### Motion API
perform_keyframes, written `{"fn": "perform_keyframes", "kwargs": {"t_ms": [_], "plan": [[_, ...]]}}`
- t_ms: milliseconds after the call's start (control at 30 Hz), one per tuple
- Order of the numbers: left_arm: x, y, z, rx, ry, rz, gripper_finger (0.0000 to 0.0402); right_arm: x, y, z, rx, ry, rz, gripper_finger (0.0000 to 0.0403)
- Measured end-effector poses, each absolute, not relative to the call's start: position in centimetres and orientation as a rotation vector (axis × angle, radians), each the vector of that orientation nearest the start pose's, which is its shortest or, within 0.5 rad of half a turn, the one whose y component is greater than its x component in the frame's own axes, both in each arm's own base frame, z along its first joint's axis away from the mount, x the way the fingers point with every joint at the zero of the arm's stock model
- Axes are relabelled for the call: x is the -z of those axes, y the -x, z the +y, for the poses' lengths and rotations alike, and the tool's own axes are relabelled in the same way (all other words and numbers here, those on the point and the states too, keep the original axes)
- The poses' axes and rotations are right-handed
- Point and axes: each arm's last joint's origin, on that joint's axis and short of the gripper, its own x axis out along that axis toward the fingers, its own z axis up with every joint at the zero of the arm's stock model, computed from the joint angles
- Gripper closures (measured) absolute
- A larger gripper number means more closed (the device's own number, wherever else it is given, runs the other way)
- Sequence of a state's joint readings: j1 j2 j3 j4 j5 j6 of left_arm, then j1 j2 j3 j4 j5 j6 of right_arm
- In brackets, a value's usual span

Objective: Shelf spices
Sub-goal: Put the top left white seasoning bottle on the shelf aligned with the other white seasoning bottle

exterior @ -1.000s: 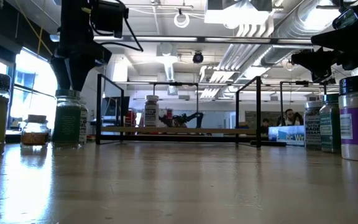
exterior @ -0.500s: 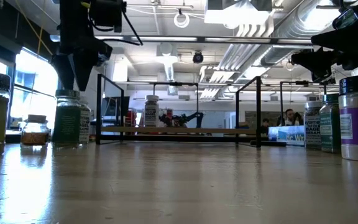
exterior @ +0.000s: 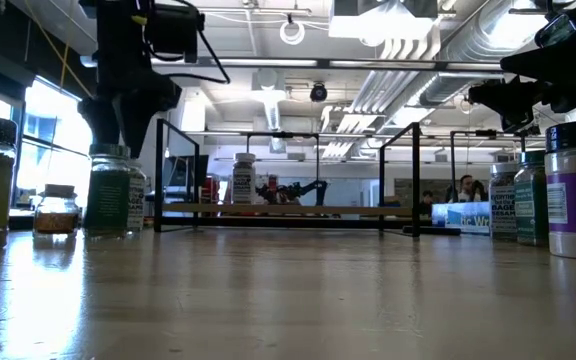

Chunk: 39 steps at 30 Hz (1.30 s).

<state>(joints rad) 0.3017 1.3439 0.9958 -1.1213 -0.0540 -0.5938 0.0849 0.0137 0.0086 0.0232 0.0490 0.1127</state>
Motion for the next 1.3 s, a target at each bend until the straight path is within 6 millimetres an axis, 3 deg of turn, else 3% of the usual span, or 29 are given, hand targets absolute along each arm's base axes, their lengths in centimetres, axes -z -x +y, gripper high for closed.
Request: {"fn": "perform_keyframes", "kwargs": {"t_ms": [300,667,1300], "plan": [[-23.7,-21.2,7.0,-0.696,0.636,1.333,0.0094,-16.8,-9.8,0.7,-0.037,-0.114,-0.016,0.0123],[-23.7,-20.9,7.7,-0.700,0.662,1.334,0.0167,-16.8,-9.8,0.7,-0.037,-0.114,-0.016,0.0123],[-23.9,-20.8,7.5,-0.620,0.666,1.374,0.0213,-16.8,-9.8,0.7,-0.037,-0.114,-0.016,0.0123]]}}
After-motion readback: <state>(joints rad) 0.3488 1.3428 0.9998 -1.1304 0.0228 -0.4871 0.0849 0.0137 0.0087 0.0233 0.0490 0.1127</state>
